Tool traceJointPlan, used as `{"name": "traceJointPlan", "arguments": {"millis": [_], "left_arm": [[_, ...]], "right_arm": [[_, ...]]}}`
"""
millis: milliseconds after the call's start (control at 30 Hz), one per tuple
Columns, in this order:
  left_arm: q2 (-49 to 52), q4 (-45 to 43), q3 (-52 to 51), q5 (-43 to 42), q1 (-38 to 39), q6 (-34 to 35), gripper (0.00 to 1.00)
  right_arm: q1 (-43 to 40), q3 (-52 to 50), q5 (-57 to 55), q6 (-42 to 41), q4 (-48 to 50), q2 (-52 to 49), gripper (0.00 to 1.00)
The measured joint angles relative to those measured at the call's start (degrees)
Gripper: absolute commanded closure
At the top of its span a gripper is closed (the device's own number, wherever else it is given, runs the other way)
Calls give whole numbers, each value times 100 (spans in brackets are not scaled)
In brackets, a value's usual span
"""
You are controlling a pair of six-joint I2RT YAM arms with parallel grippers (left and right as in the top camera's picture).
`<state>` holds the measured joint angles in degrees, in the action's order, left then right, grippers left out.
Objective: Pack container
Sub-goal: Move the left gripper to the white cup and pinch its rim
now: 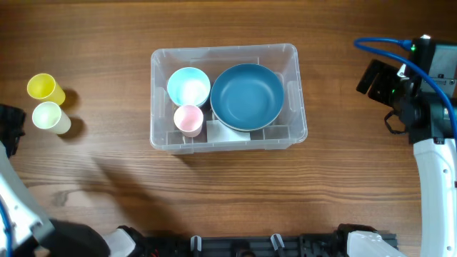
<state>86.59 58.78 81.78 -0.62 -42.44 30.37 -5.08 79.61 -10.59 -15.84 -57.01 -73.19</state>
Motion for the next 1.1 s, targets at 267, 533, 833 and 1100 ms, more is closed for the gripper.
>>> {"name": "traceJointPlan", "arguments": {"millis": [267, 533, 833, 1100], "left_arm": [[1235, -282, -2, -236, 0, 20, 50], [1926, -505, -2, -254, 0, 20, 51], [2127, -852, -2, -278, 0, 26, 53], [2127, -1056, -2, -297, 20, 42, 63]], "right_arm": [[0, 0, 0, 0, -2, 0, 0], [0, 0, 0, 0, -2, 0, 0], [0, 0, 0, 0, 0, 0, 0], [0, 0, 0, 0, -2, 0, 0]]}}
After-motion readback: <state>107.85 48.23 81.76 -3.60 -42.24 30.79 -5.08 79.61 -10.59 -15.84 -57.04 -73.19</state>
